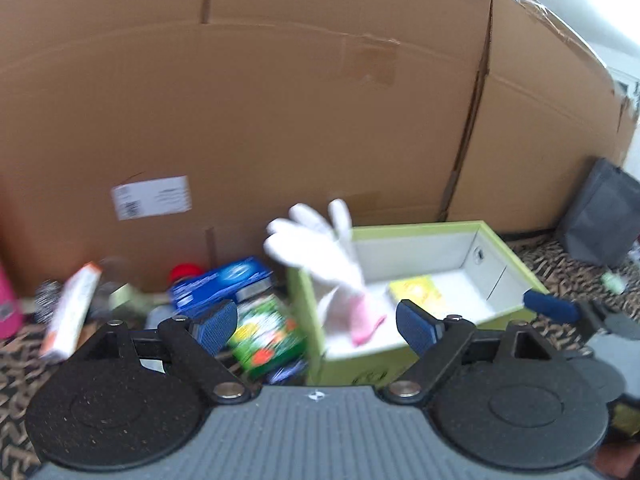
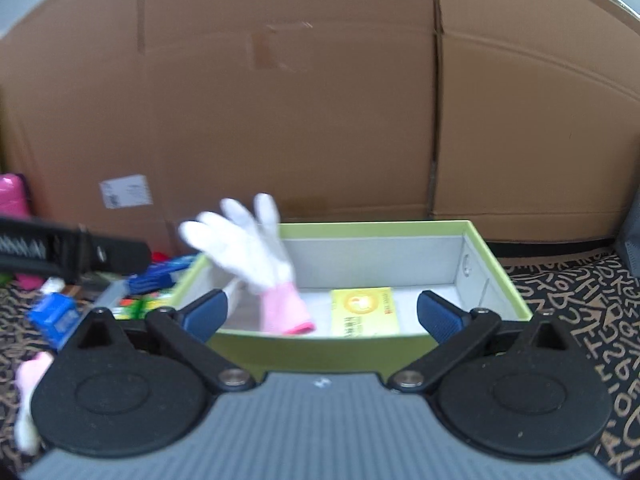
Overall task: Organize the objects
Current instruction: 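Carry both items into the green shoebox and open both tools, then grasp the pink-cuffed glove with the right tool while the left tool grasps the blue container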
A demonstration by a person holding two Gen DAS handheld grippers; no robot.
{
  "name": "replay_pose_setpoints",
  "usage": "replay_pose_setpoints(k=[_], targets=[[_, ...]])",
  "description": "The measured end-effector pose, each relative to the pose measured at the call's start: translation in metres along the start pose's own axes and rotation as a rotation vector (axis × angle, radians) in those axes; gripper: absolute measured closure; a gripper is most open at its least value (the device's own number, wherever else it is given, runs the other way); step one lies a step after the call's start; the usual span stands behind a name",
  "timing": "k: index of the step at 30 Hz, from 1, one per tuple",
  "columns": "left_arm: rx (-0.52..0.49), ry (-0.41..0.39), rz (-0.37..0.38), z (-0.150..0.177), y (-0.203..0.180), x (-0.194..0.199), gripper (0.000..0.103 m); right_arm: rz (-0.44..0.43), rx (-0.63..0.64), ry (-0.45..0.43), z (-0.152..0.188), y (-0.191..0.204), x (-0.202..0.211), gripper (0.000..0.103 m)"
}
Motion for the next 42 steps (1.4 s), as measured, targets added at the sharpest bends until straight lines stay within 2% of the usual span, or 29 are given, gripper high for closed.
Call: replay_pose_setpoints(k=[4,9,14,21,23,25,27,30,32,33,34,36,39,42], targets=[[-0.004,-0.025,-0.076,0.023,0.011,0.024,0.013,-0.025,0.024,-0.043,0.012,0.024,0.030,0.000],[0.056,-0.008,-0.130,0.053,0.037,0.041,0.013,-0.065,0.066,-0.068,0.031,0.054,0.051,0.000],[0.118,0.023,-0.213,0.087,0.074,0.048,0.013,-0.150,0.085,-0.019,0.055,0.081,0.050,0.000],[0.231,0.137,-0.342,0.118,0.141,0.030,0.013,-0.244,0.173,0.086,0.079,0.123,0.031,0.000],[0.278,0.156,-0.347,0.122,0.157,0.029,0.013,-0.311,0.215,0.122,0.084,0.141,0.021,0.000],[0.321,0.147,-0.322,0.124,0.169,0.032,0.013,-0.370,0.269,0.144,0.089,0.161,0.009,0.000],[0.342,0.141,-0.295,0.122,0.178,0.034,0.013,-0.410,0.318,0.217,0.091,0.183,-0.006,0.000],[0.340,0.117,-0.281,0.116,0.184,0.035,0.013,-0.478,0.369,0.195,0.092,0.211,-0.015,0.002],[0.313,0.120,-0.270,0.108,0.182,0.027,0.013,-0.493,0.396,0.213,0.092,0.225,-0.024,0.012],[0.301,0.117,-0.268,0.103,0.181,0.023,0.013,-0.506,0.399,0.235,0.093,0.230,-0.028,0.023],[0.288,0.112,-0.265,0.099,0.180,0.018,0.013,-0.484,0.404,0.236,0.095,0.233,-0.029,0.030],[0.271,0.108,-0.265,0.090,0.177,0.004,0.013,-0.439,0.434,0.204,0.095,0.232,-0.022,0.079],[0.262,0.119,-0.248,0.077,0.175,-0.020,0.013,-0.454,0.363,0.226,0.092,0.206,-0.013,0.086],[0.259,0.116,-0.234,0.067,0.174,-0.037,0.013,-0.450,0.351,0.227,0.097,0.184,0.006,0.086]])
Point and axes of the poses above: each gripper's, at about its wrist camera, not at the fingertips, and x roughly against the way its jaws point, y to its left, z to its underside, the point moved 2 cm from there along -x, roughly the way its jaws point, and after that the axes turned 2 degrees about x, right-handed, at the moved point
